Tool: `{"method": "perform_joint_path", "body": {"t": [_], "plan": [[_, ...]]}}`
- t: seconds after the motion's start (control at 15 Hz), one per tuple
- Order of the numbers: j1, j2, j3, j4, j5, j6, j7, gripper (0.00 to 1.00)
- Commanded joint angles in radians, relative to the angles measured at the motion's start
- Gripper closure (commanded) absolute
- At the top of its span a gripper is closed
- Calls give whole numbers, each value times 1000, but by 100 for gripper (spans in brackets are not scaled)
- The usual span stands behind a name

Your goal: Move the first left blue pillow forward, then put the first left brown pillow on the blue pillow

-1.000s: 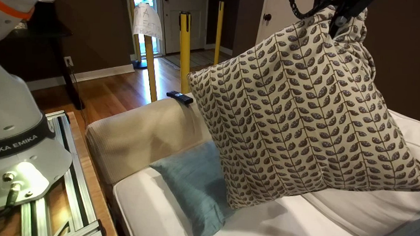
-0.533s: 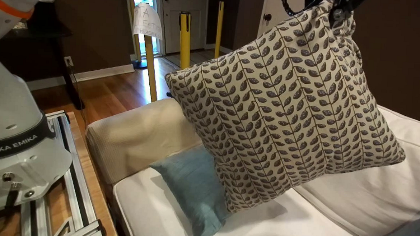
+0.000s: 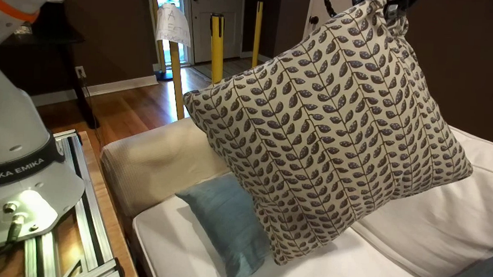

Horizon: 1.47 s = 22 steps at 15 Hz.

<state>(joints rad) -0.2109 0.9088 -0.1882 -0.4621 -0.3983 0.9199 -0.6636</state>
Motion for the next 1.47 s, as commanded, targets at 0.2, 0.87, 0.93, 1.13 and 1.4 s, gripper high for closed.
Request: {"method": "perform_joint_path", "body": {"t": [0.2, 0.87, 0.93, 1.13, 1.4], "plan": [[44, 38, -4, 10, -40, -119, -195, 95], [68, 37, 50, -302, 60, -132, -217, 95], [64, 34, 62, -325, 85, -120, -202, 95], [52, 52, 105, -310, 180, -119, -139, 95], [26, 74, 165, -270, 329, -118, -34, 95]]}}
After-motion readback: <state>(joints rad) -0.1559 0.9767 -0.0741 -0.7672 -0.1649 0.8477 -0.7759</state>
